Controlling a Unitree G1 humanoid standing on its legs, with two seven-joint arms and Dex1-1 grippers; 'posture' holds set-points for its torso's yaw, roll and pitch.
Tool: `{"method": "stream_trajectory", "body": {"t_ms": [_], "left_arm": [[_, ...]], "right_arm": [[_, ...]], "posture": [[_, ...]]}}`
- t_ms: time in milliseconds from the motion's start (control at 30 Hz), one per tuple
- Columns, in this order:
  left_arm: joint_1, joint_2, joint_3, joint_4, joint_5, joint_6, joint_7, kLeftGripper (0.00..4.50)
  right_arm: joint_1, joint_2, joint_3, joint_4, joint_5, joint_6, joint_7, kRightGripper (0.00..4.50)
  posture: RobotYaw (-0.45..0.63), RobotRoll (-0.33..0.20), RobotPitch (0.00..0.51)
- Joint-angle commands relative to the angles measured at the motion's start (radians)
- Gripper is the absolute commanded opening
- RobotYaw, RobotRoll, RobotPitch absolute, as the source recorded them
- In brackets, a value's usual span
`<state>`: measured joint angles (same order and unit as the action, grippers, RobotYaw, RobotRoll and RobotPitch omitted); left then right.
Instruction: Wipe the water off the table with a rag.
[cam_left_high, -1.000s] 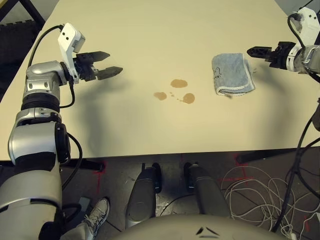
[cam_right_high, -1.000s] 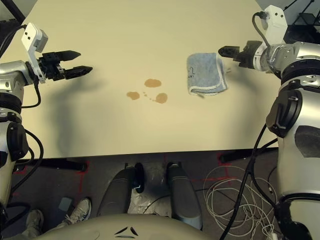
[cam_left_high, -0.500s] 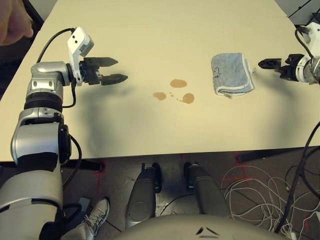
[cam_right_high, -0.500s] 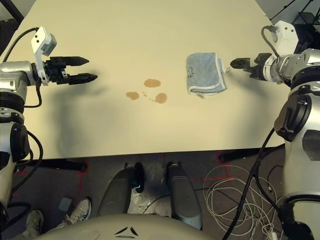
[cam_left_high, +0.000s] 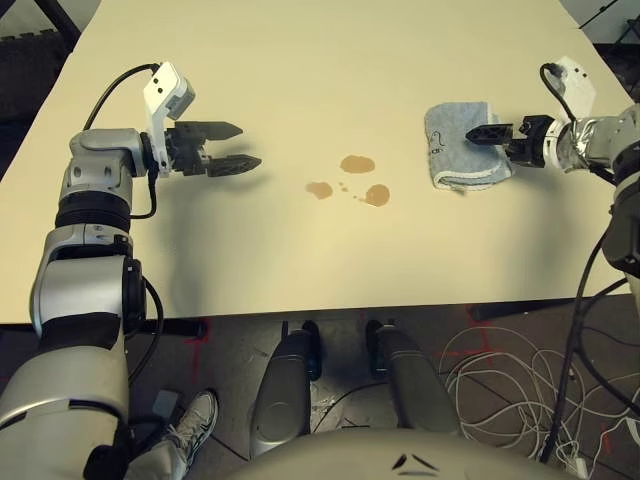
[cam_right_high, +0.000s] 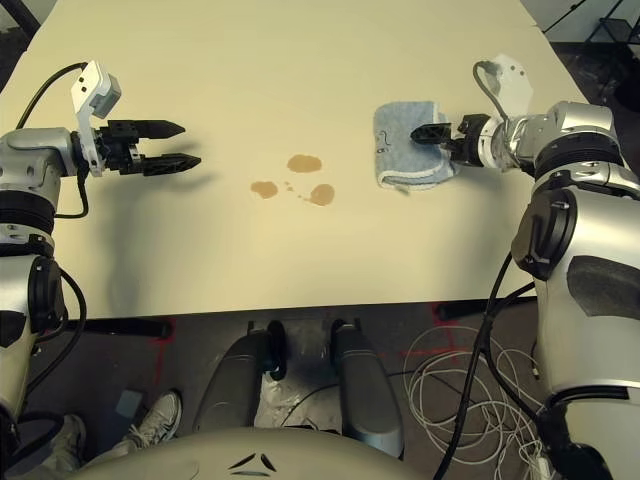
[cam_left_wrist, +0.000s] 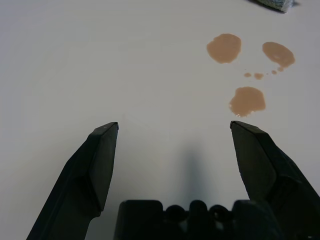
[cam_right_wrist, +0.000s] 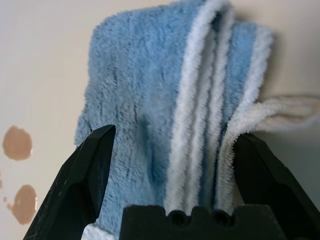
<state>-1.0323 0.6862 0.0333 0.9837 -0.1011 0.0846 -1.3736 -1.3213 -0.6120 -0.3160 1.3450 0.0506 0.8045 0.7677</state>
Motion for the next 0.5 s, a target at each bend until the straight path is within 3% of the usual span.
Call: {"method": "stream_trajectory", "body": {"t_ms": [33,500], "left_arm": [[0.025,-0.001,0.006,-0.022,-0.016,0.012,-0.003,4.50],[0.015,-0.018,-0.002,-0.012,-0.011,0.013,0.013,4.50]], "right_arm": [[0.013,0.030,-0.017,0.014,0.022,0.008,-0.018,4.47],[0.024,0.057,-0.016,0.012,0.026,-0.010,-0.035,4.47]], "posture": [[0.09,0.000,0.292],[0.08,0.000,0.294]]}}
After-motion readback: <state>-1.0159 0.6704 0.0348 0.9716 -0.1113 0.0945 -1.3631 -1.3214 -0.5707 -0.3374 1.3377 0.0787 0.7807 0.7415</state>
